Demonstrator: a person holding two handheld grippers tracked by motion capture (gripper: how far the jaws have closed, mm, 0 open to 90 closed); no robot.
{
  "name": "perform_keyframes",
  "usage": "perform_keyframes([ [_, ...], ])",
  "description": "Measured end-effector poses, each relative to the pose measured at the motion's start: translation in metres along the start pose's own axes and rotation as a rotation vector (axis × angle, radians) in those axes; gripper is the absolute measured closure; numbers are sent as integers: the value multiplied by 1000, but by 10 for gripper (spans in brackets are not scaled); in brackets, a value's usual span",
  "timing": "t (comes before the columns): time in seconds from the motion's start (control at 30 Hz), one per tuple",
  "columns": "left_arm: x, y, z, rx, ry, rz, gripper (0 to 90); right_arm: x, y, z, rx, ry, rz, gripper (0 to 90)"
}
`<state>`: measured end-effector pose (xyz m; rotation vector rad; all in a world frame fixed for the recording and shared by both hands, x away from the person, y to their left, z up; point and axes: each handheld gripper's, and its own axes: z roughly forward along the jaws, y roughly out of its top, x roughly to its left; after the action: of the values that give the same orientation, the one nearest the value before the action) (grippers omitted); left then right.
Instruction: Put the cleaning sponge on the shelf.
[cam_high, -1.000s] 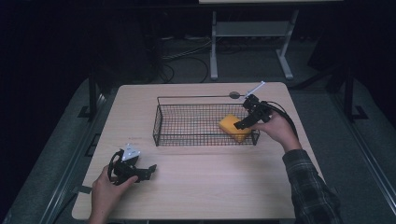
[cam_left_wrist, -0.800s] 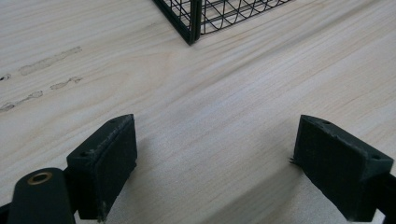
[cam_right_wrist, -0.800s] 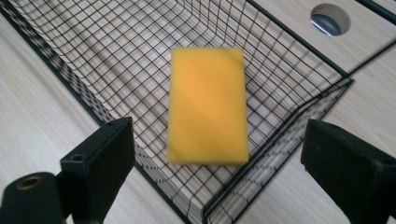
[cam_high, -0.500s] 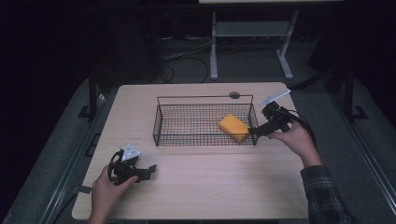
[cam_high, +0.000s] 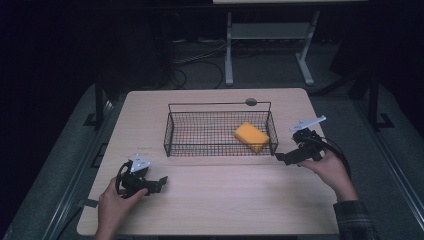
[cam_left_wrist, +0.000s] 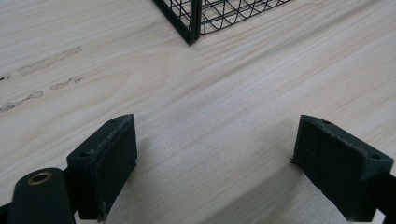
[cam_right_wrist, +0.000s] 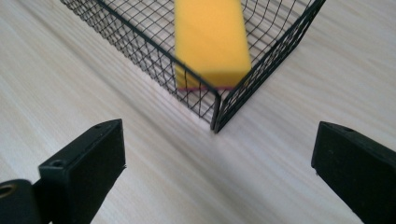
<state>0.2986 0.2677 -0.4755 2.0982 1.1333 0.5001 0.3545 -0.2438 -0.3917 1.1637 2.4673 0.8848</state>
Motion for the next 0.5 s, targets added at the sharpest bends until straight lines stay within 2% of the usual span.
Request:
perform_keyframes([
  [0.17,0,0,0,-1,0,0,126,3,-16,-2,-19,-11,4,25],
  [0.5,0,0,0,-3,0,0,126,5,-49,-1,-68,-33,50,25],
])
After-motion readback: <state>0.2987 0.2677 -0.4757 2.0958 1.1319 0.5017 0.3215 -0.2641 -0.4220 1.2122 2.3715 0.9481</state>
